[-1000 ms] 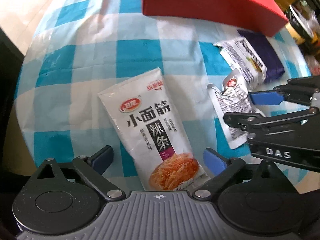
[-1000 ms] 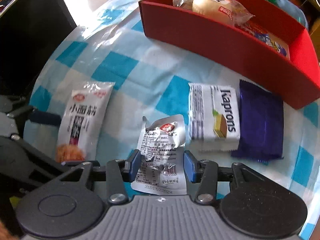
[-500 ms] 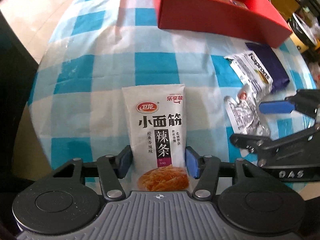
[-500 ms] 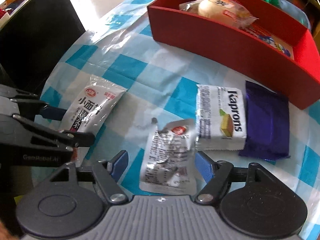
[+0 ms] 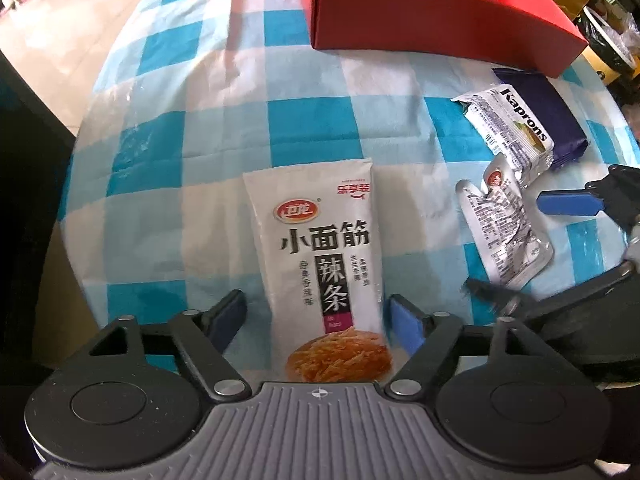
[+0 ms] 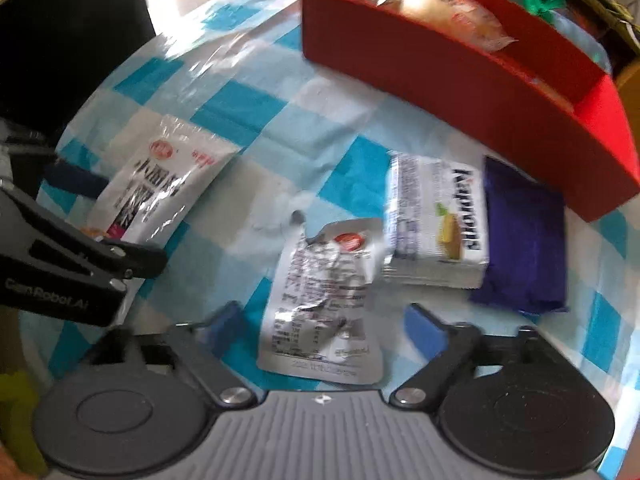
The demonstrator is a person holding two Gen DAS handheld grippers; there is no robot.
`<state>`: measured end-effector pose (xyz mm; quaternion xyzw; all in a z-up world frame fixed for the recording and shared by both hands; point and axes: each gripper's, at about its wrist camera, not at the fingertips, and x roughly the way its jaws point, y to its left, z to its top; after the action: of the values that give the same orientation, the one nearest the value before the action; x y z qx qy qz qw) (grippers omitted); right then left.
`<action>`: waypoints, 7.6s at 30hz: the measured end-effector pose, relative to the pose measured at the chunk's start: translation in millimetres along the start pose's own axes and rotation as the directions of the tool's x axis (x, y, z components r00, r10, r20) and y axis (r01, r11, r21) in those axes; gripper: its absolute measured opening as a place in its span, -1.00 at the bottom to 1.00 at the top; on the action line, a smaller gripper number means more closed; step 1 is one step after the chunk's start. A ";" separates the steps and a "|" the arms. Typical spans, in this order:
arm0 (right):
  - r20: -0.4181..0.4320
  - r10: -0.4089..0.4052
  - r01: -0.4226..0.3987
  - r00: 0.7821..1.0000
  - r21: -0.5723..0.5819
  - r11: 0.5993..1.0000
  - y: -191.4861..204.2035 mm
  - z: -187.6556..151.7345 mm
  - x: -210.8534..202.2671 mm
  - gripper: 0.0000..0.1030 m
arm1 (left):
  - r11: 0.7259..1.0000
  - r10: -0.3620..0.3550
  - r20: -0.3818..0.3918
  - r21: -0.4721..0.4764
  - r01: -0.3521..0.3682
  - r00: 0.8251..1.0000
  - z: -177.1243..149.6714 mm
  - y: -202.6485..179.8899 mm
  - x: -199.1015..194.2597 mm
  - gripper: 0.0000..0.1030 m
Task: Organize snacks
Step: 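Move the left tool to the white noodle-strip bag while the right approaches the silver sachet, then close the left tool on the noodle-strip bag while the right closes on the silver sachet, then lift and carry the noodle-strip bag and silver sachet over the red box with both tools, then lower and open both tools to drop the bag and sachet into the box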
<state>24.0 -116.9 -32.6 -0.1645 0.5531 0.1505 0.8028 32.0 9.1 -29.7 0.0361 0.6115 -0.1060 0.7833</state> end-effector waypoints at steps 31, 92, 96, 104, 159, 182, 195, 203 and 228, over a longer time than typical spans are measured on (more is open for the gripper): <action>0.076 0.003 -0.010 0.997 0.091 0.996 -14.7 -3.8 -16.9 -0.25 | 1.000 -0.013 0.024 0.020 0.012 1.000 6.5 -9.3 -7.4 0.64; 0.076 -0.025 0.019 0.997 0.069 0.997 -21.2 -2.9 -6.9 -0.04 | 0.985 -0.143 0.063 -0.093 0.149 0.988 28.7 17.3 -24.5 0.03; 0.134 -0.009 -0.004 0.991 0.095 0.996 -22.4 -3.7 -24.7 -0.04 | 0.983 -0.150 0.077 -0.093 0.157 0.986 29.9 18.2 -28.4 0.04; 0.223 -0.019 -0.013 0.975 0.140 0.990 -34.0 1.7 -47.9 -0.04 | 0.982 -0.150 0.115 -0.101 0.161 0.982 34.4 16.2 -38.5 0.01; 0.478 -0.161 -0.017 0.863 0.346 0.938 -121.1 75.6 -108.1 -0.04 | 0.979 -0.198 0.449 0.055 0.194 0.871 159.1 -46.4 -112.0 -0.07; 0.416 -0.156 -0.027 0.896 0.401 0.916 -154.6 111.3 -65.1 -0.04 | 0.989 -0.143 0.410 0.029 0.144 0.901 195.2 -51.1 -79.8 -0.11; 0.370 -0.137 -0.038 0.919 0.428 0.903 -162.8 117.4 -41.9 -0.04 | 0.995 -0.103 0.384 0.025 0.101 0.918 204.9 -54.3 -63.8 -0.12; 0.345 -0.132 -0.035 0.929 0.439 0.898 -165.6 117.9 -29.7 -0.03 | 0.996 -0.090 0.364 0.021 0.088 0.927 207.8 -54.1 -53.7 -0.10; 0.290 -0.148 -0.008 0.945 0.475 0.880 -175.7 118.1 -12.7 0.10 | 0.998 -0.058 0.340 0.025 0.053 0.939 210.1 -57.3 -41.1 0.21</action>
<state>193.1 -225.1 36.0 0.0412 0.4298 0.0071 0.9019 210.1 -80.9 66.6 0.0062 0.4668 -0.1373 0.8736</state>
